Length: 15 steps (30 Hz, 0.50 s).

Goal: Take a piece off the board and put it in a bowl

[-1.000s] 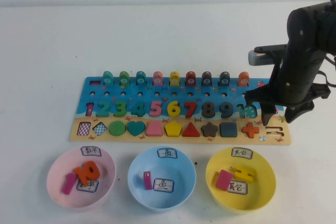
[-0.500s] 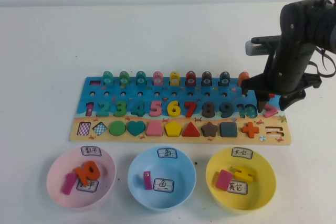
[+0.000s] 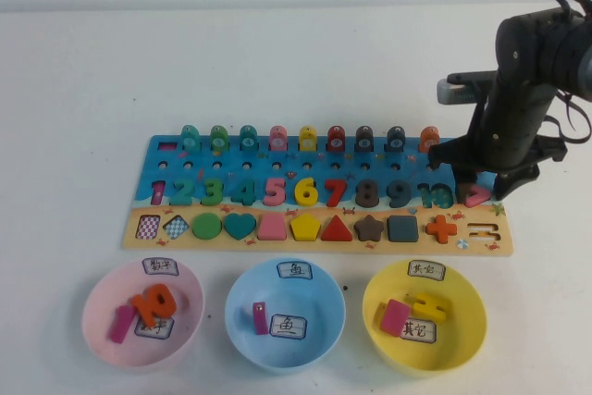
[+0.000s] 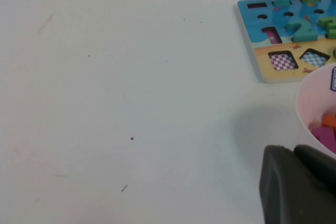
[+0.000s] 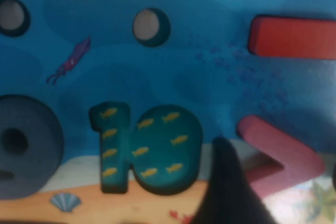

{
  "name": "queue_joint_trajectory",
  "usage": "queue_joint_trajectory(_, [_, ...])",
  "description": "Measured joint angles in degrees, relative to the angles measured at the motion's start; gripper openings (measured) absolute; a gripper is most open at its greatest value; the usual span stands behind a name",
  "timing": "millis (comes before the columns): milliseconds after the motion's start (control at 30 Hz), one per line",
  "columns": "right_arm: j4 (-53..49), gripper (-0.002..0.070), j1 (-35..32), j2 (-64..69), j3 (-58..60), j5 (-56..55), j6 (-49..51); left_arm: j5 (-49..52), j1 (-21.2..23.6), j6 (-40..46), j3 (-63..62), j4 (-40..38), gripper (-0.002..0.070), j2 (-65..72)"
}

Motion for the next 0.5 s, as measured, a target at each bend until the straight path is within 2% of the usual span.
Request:
queue_joint_trajectory(300, [0.3,0.0378,0.0,0.3,-0.1,-0.2,-0.3,0.0,0.0,0.0,0.0,0.0,-0.0001,0.0])
queue_joint_trajectory(500, [0.7,0.0324,0.0,0.3,-0.1,-0.3,-0.3,0.0,0.0,0.0,0.0,0.0,-0.0001,0.0])
